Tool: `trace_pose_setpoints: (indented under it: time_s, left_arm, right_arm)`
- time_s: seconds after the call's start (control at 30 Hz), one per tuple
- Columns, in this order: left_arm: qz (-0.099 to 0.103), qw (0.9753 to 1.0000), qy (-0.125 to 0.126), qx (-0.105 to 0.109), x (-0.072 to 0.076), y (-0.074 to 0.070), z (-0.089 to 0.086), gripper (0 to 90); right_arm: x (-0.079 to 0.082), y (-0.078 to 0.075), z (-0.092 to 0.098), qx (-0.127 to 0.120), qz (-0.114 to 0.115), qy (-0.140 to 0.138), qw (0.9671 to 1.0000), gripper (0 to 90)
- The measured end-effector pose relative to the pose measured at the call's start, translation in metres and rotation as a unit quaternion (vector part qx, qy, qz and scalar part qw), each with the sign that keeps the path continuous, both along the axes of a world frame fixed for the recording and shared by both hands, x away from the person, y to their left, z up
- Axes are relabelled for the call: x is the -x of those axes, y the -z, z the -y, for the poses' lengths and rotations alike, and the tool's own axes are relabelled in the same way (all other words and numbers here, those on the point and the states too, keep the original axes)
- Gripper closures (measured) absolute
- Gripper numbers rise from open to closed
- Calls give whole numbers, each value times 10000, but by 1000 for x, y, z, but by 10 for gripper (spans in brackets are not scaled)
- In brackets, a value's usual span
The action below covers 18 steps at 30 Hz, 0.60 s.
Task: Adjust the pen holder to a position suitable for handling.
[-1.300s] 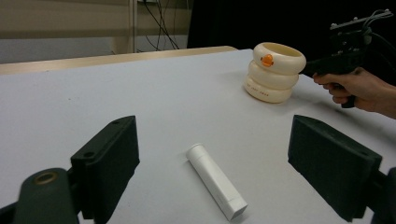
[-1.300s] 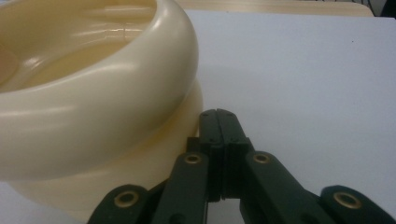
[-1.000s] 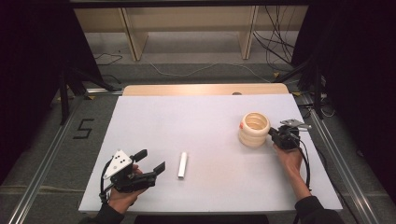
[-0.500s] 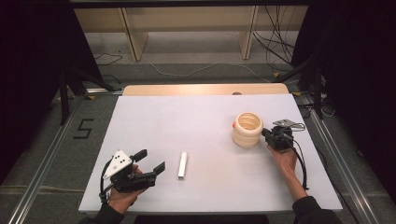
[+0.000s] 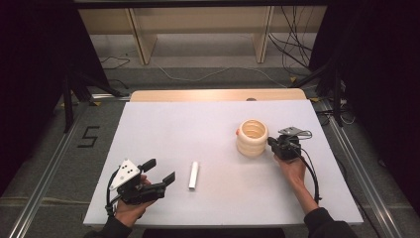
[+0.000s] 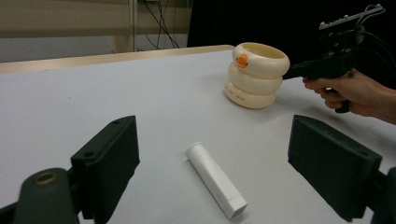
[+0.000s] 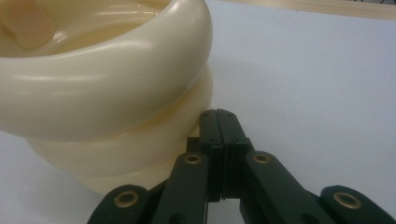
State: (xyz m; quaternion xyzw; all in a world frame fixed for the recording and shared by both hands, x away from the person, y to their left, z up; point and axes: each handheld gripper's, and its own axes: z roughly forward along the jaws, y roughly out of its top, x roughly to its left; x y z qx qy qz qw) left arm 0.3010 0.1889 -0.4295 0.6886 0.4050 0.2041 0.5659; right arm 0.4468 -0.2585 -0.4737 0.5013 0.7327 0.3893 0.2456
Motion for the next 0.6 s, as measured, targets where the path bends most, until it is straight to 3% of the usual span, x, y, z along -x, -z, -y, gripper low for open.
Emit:
trace_pose_setpoints:
  time_s: [0.6]
  left_arm:
    - [6, 10000, -1, 6, 0, 0, 0, 157]
  right_arm:
    - [-5, 0, -33, 38, 31, -298, 9995, 900]
